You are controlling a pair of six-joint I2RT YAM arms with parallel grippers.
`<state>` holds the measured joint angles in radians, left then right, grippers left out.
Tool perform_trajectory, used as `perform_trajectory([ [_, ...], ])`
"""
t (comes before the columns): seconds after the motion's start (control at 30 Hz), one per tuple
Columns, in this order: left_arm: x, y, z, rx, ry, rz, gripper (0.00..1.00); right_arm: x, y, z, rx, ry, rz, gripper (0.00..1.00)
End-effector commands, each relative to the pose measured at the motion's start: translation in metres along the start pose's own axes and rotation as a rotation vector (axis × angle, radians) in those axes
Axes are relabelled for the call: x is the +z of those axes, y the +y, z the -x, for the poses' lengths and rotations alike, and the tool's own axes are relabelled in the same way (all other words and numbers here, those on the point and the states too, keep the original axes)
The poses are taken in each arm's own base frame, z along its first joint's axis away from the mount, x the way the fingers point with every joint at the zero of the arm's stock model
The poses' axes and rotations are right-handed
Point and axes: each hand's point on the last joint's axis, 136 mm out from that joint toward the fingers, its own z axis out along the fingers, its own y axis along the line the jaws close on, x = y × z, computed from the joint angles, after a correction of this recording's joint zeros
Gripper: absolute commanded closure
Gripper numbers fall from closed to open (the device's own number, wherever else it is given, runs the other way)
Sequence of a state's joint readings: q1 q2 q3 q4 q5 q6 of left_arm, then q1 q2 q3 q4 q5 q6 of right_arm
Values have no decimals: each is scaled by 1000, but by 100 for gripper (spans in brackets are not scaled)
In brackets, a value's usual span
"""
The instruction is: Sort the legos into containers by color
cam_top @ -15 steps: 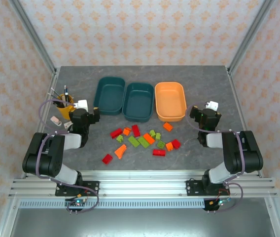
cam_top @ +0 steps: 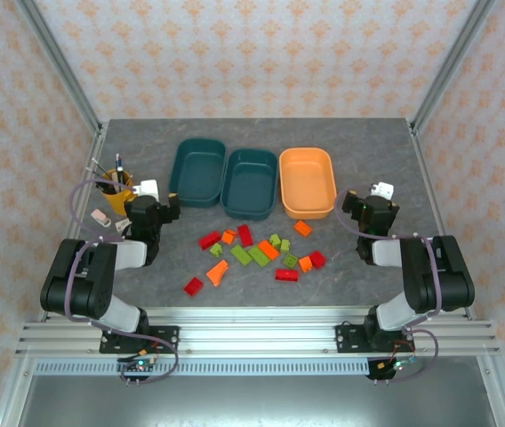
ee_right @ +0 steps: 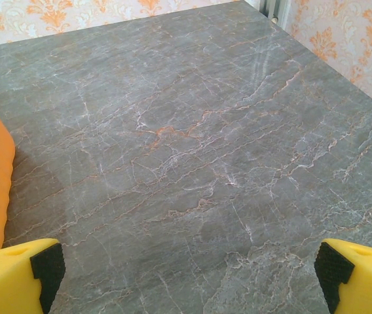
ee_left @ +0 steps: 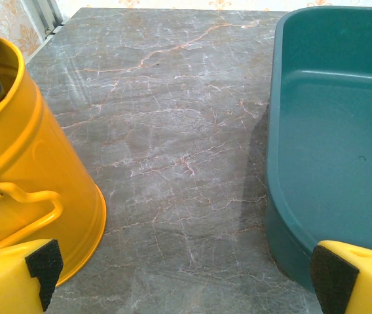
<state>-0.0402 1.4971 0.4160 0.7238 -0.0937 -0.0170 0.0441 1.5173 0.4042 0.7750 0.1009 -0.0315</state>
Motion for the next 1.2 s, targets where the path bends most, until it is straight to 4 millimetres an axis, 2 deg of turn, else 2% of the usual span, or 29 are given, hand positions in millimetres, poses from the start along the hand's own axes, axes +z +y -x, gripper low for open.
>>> perform_trajectory([
  [0.0, -2, -3, 12, 25, -32, -5, 0, 1, 0, 6, 2, -12, -4, 1],
  [0.1, -8, -21, 30, 108, 69, -14, 0, -2, 4, 18, -20, 7, 2, 1],
  [0.2, -24, -34, 36, 127, 74, -4, 0, -6, -7, 32, -4, 47, -103, 1],
  [0.33, -50, -23, 44, 134, 52, 76, 0, -16, -12, 51, 8, -2, -136, 1],
  [0.47, -72, -16, 61, 85, 33, 92, 0, -29, -6, 82, 35, -65, -129, 1],
  [0.53, -84, -18, 74, 67, 11, 86, 0, -43, -2, 107, 37, -106, -138, 1],
  [0.57, -92, -21, 84, 67, -4, 76, 0, -54, 2, 127, 41, -139, -136, 1],
  [0.67, -123, -34, 126, 89, -83, 44, 0, -102, 17, 203, 86, -258, -97, 1],
  [0.7, -135, -37, 143, 68, -122, 40, 0, -118, 14, 227, 205, -270, -95, 1],
  [0.73, -143, -35, 155, 7, -144, 43, 0, -128, 6, 237, 334, -238, -111, 1],
  [0.77, -152, -25, 163, -151, -133, 67, 0, -137, -2, 230, 458, -141, -154, 1],
  [0.83, -170, -2, 151, -327, 11, 151, 0, -149, -26, 206, 612, -21, -324, 0],
  [0.87, -170, -1, 146, -348, 40, 154, 0, -141, -14, 194, 579, 77, -267, 1],
  [0.9, -166, -14, 143, -347, 75, 75, 0, -137, -2, 190, 525, 135, -209, 2],
  [0.93, -164, -26, 139, -358, 117, -1, 0, -136, 7, 176, 493, 231, -198, 3],
  [1.0, -165, -46, 131, -360, 189, -93, 0, -146, 8, 146, 495, 380, -260, 11],
  [1.07, -167, -68, 119, -338, 276, -189, 0, -160, 14, 107, 486, 549, -306, 19],
  [1.17, -180, -97, 99, -266, 360, -308, 0, -183, 28, 48, 510, 757, -309, 18],
])
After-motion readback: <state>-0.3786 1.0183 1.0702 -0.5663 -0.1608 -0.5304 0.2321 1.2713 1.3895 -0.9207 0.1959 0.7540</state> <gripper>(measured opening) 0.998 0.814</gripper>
